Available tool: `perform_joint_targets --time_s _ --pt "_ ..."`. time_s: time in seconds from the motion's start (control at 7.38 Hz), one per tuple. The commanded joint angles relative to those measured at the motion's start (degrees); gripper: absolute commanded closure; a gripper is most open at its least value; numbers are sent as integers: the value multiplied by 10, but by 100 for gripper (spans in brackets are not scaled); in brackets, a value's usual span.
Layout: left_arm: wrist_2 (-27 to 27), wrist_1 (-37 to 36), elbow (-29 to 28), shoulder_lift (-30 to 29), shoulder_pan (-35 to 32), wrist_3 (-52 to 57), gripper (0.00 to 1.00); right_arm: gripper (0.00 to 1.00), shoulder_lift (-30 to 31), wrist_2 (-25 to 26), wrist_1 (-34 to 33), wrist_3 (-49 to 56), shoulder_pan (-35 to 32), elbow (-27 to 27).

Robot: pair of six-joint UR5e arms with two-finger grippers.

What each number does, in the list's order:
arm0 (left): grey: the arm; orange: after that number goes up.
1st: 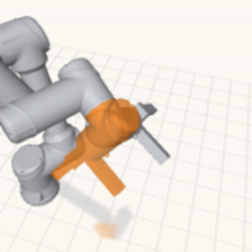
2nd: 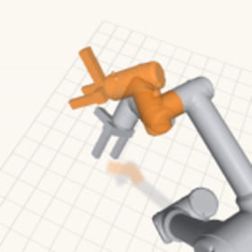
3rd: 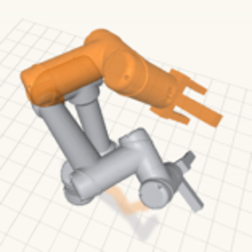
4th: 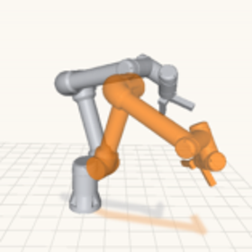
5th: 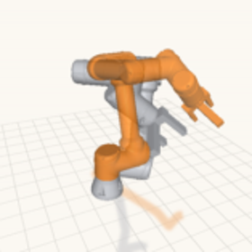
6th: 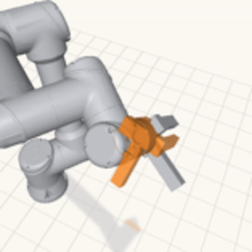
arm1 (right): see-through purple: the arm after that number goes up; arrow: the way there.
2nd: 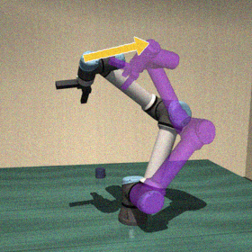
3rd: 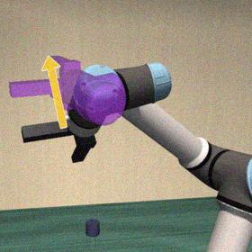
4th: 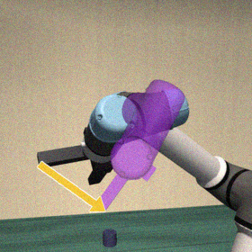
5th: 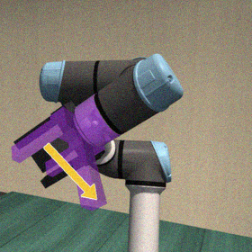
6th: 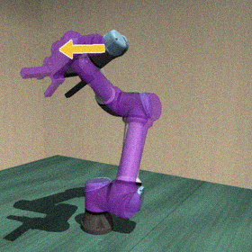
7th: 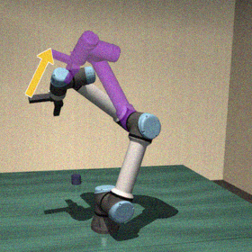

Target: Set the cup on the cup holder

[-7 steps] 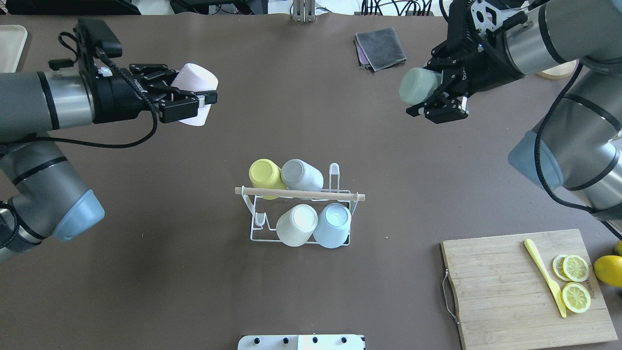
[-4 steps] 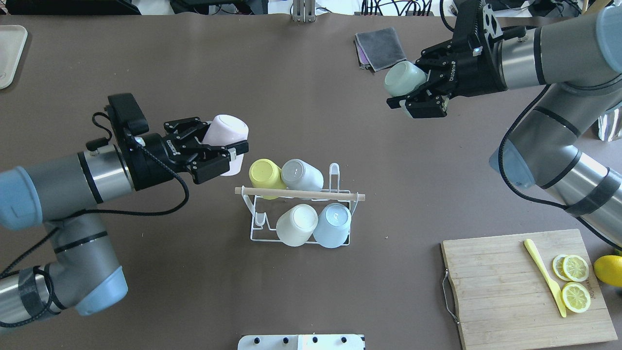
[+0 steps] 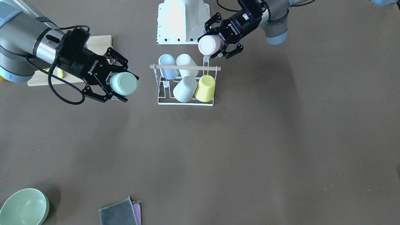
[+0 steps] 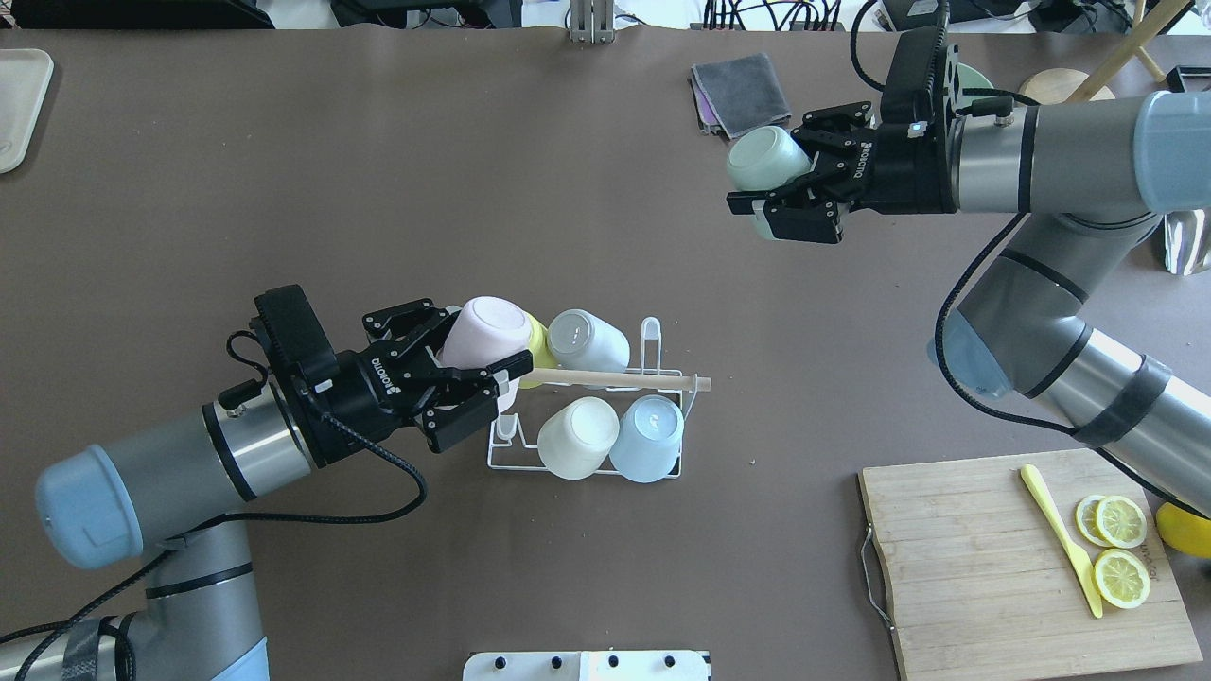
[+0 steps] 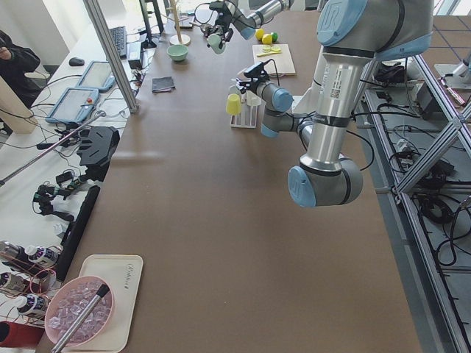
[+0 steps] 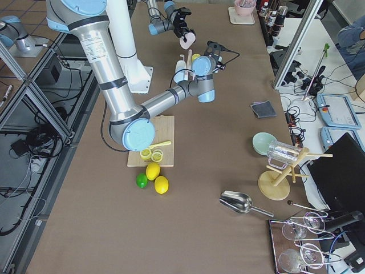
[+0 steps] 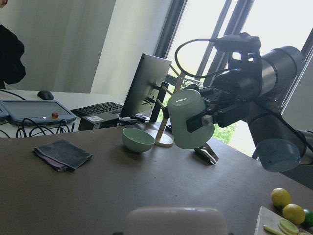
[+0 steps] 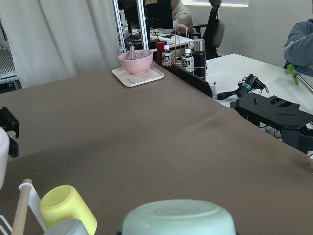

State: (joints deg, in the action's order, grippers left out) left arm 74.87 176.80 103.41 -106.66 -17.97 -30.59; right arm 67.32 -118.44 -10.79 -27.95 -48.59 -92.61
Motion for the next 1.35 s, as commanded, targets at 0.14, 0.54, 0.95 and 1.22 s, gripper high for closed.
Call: perform_joint_targets --time_s 0.14,0.54,0.95,1.22 --pt "-45 26 -6 3 27 92 100 100 -6 61 49 -37 17 16" --pt "-46 25 -44 -11 52 105 100 100 -32 153 48 -61 78 12" --pt "-46 25 -44 -12 52 108 100 100 -37 190 43 -71 121 16" --pt "-46 25 -46 -11 52 108 100 100 -39 173 45 -67 122 43"
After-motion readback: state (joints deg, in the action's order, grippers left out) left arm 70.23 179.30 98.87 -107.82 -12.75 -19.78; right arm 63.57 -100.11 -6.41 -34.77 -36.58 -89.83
